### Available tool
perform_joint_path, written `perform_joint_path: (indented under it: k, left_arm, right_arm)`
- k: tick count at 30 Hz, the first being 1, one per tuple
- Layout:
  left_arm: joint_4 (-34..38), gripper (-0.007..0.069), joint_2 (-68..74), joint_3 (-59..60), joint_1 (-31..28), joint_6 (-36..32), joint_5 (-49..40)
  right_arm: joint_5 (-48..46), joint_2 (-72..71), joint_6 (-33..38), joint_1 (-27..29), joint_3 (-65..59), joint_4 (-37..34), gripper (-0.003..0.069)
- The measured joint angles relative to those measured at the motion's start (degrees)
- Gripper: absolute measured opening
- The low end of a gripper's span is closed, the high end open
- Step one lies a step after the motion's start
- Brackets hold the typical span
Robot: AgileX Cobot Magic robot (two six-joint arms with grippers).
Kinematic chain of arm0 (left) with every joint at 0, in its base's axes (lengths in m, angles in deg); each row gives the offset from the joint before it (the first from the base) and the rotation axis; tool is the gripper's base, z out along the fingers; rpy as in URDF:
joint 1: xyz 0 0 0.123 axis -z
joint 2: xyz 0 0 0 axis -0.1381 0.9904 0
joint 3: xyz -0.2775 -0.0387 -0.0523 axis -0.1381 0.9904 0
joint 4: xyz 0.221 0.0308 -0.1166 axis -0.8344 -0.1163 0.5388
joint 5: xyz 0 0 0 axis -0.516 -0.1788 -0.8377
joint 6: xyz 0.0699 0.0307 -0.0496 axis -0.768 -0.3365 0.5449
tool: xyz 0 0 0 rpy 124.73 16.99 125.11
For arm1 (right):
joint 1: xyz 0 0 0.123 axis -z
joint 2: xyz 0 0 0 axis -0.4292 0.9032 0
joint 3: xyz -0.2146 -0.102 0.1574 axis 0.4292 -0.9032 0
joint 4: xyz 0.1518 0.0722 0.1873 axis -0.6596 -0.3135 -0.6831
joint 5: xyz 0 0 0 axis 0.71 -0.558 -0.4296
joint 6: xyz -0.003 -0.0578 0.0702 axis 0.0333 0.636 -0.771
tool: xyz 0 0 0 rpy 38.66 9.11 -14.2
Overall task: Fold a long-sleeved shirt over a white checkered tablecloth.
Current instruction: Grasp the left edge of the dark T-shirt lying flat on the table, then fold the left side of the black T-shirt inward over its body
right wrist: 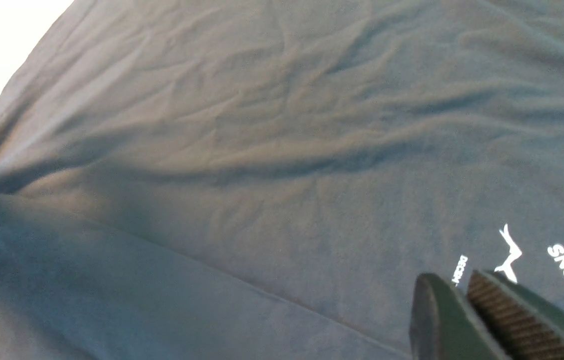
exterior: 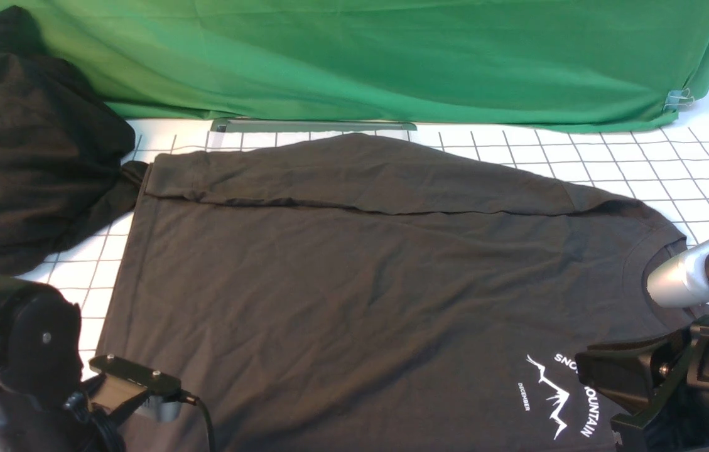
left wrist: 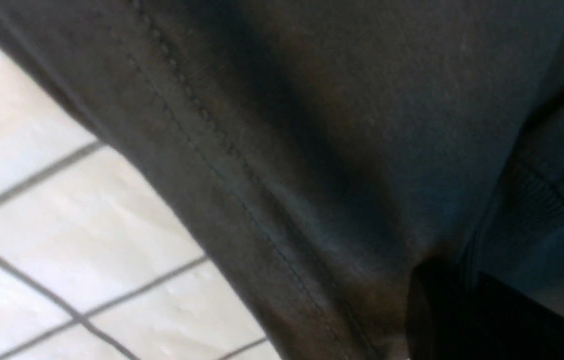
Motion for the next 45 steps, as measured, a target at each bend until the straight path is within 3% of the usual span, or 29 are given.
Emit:
perform_joint_path:
  k: [9, 16, 18, 23, 27, 36, 45]
  left_arm:
    - [0.2, 0.0021, 0.1, -4.6, 0.0, 0.0, -7.9]
    - [2.0, 0.0198, 0.1, -3.9, 0.0, -1.3, -5.5]
    - [2.4, 0.0284, 0.0, -0.9, 0.0, -3.3, -1.1]
    - [-0.3, 0.0319, 0.1, 2.3, 0.0, -2.9, 1.8]
    - [0.0, 0.0287, 0.1, 2.5, 0.0, -2.5, 3.0]
    - [0.4, 0.0023, 0.1, 0.3, 0.0, -2.0, 1.2]
    - [1.1, 0.0009, 0.2, -12.5, 0.0, -1.9, -5.9]
  right_arm:
    - [0.0, 0.0, 0.0, 0.0, 0.0, 0.0, 0.0073]
    - [-0.1, 0.0, 0.0, 0.0, 0.0, 0.0, 0.0073]
    - [-0.1, 0.0, 0.0, 0.0, 0.0, 0.0, 0.0073]
    - [-0.1, 0.0, 0.0, 0.0, 0.0, 0.0, 0.0073]
    - [0.0, 0.0, 0.0, 0.0, 0.0, 0.0, 0.0073]
    - [0.0, 0.0, 0.0, 0.0, 0.0, 0.0, 0.0073]
    - [0.0, 0.0, 0.0, 0.0, 0.0, 0.0, 0.0074]
